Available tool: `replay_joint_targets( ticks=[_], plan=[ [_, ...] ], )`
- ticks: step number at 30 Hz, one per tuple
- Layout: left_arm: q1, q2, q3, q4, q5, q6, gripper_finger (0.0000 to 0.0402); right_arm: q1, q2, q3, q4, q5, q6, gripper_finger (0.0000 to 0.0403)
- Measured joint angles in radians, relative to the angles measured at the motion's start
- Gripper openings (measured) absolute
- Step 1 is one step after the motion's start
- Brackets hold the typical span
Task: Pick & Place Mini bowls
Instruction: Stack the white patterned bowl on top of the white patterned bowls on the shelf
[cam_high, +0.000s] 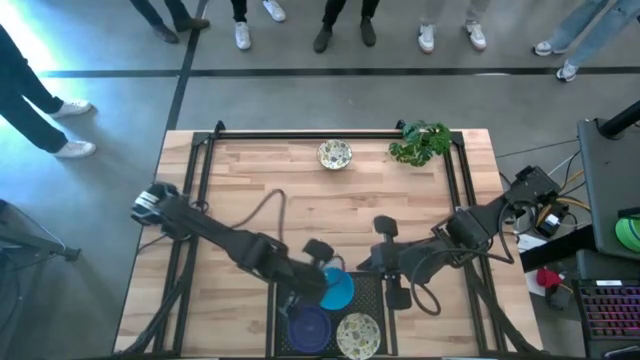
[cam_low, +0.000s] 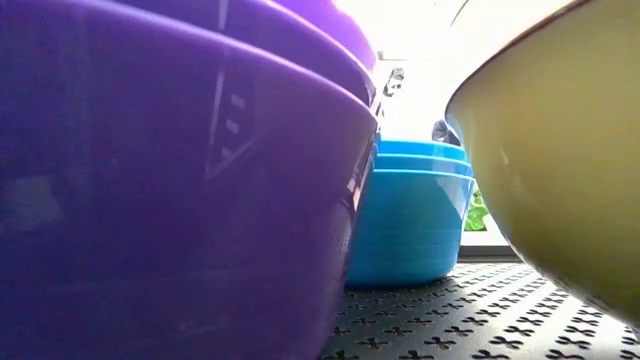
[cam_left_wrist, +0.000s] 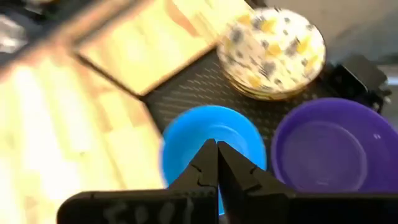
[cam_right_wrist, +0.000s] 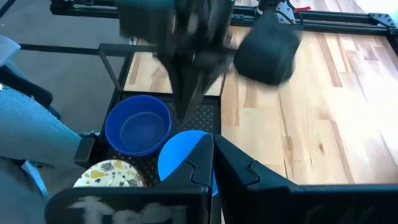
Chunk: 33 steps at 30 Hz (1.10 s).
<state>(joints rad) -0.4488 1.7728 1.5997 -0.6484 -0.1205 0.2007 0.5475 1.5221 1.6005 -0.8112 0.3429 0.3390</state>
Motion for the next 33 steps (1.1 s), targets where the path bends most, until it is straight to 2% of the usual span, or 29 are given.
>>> replay_joint_targets(
  ticks=[11, 19, 24, 33],
  plan=[
    [0.001, -0.187, 0.0, -0.062, -0.164, -0.021, 0.0, -0.094, -0.009, 0.0, -0.001, 0.026, 0.006, 0.0008],
    [0.002, -0.286, -0.001, -0.139, -0.315, -0.062, 0.0, -0.286, -0.01, 0.0, -0.093, 0.026, 0.157, 0.0008],
    [0.002, -0.344, -0.001, -0.189, -0.327, -0.076, 0.0, -0.432, -0.01, 0.0, -0.161, 0.026, 0.182, 0.0008],
    [0.004, -0.423, -0.002, -0.245, -0.334, -0.031, 0.0, -0.643, -0.01, 0.0, -0.15, 0.026, 0.182, 0.0008]
  ],
)
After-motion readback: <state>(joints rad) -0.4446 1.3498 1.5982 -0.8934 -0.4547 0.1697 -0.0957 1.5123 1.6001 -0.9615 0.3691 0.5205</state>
